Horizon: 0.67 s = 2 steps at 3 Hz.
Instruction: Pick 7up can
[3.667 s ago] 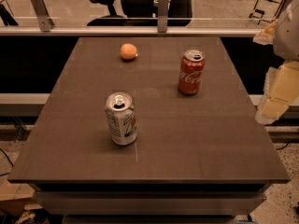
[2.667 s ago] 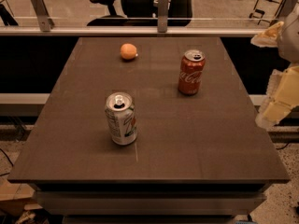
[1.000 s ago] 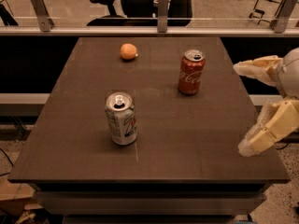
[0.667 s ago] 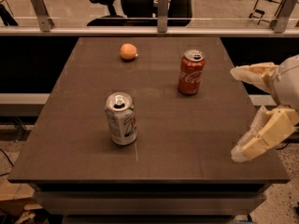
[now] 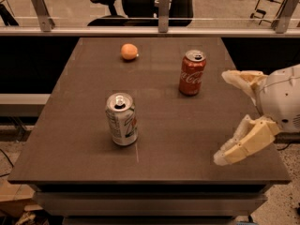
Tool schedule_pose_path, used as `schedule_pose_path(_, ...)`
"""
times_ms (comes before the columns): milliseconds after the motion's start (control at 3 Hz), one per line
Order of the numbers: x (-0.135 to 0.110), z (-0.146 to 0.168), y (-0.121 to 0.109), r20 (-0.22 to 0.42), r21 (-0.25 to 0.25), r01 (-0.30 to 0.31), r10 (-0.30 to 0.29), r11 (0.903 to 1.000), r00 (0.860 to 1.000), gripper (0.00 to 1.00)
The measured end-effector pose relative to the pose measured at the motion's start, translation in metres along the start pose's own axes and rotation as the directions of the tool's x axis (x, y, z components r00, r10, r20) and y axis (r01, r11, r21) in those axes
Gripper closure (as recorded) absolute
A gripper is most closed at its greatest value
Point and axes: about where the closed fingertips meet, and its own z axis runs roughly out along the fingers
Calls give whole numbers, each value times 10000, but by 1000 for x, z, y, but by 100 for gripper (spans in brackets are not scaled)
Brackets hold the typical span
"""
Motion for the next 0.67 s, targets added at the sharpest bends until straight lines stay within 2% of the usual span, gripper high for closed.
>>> schedule_pose_path(667,0,16,-16,1139,315,689,-721,9971,9909,0)
